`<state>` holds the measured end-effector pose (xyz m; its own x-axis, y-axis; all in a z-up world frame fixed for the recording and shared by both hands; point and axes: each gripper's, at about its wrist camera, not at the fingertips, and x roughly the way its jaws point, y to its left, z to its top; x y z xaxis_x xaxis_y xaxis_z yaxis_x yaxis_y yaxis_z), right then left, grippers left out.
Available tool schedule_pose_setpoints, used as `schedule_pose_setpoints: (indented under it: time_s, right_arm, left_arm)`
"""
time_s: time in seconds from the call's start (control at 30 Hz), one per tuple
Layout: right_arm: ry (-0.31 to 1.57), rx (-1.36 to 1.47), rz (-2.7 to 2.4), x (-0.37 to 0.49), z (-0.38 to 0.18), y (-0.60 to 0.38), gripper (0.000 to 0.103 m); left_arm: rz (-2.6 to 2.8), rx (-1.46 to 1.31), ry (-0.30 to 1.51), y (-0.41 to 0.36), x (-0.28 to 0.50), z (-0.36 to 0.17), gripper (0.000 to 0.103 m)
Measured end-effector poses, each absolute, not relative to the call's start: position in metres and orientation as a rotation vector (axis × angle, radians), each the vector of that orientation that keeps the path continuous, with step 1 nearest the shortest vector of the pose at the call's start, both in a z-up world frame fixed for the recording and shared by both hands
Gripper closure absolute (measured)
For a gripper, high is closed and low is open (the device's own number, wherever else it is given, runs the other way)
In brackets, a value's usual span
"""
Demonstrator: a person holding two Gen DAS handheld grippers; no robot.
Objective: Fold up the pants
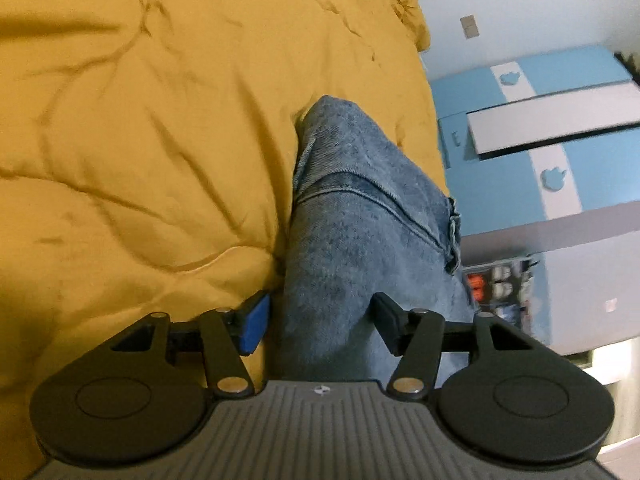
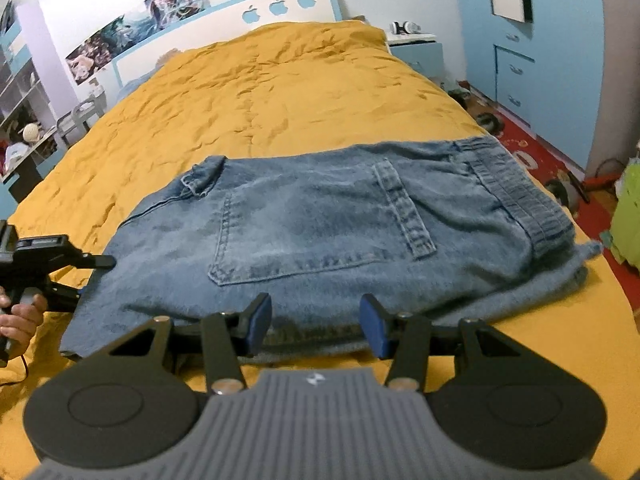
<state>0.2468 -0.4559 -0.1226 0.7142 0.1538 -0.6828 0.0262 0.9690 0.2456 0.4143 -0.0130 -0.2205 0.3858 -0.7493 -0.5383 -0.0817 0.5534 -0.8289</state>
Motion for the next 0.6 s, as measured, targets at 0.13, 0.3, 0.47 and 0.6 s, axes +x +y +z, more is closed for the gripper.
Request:
schedule_pose_setpoints:
  time_s: [0.13,0.3,0.47,0.6]
  right_arm:
    - [0.773,0.259,0.064,0.259,-0.13,-0.458,0.057]
    - [0.773,0.271,0.053,0.264,-0.133,-0.461,0.057]
    - [0.792,0.248,0.046,0.269,-0.128,-0.464,0.058]
    - [0.805,0.222,0.088,0.27,-0.117,-0.457,0.071]
  left_arm:
    - [-0.526,-0.96,1.094,-0.02,0.418,-0.228,0.056]
    - [-0.474,-0.96,1.053,-0.018,0.407,-0.21,0.085]
    - [-0.472,-0.891,1.004,-0.022,0.396,-0.166,0.093]
    - [-0.467,-0.843,0.996,-0.005,0.376,-0.134,0.095]
